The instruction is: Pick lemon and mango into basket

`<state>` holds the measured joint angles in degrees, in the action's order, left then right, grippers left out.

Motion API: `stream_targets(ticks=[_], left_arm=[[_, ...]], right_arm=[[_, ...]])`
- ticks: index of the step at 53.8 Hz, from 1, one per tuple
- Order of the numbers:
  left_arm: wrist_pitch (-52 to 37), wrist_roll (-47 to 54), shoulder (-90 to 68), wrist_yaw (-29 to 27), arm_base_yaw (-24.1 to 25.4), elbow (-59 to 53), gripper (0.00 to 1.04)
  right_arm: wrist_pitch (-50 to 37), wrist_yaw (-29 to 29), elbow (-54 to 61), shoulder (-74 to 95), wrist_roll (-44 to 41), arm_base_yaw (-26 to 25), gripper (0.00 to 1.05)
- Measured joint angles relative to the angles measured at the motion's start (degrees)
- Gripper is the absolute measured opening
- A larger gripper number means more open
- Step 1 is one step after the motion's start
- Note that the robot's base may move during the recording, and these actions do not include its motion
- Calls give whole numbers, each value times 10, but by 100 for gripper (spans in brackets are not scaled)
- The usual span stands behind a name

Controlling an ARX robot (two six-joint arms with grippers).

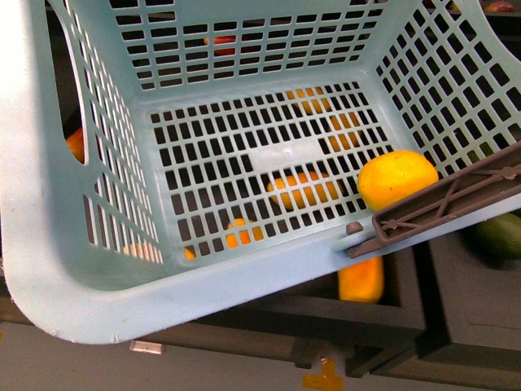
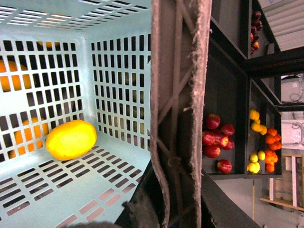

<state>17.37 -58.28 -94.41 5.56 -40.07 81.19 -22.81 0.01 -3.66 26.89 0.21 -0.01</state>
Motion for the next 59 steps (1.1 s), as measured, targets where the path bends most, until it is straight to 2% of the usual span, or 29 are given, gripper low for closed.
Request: stream_targets(ticks=[59], left_arm=[[0,1,0,-1,2,0,7]], right_arm=[[0,-3,0,0,0,0,96]])
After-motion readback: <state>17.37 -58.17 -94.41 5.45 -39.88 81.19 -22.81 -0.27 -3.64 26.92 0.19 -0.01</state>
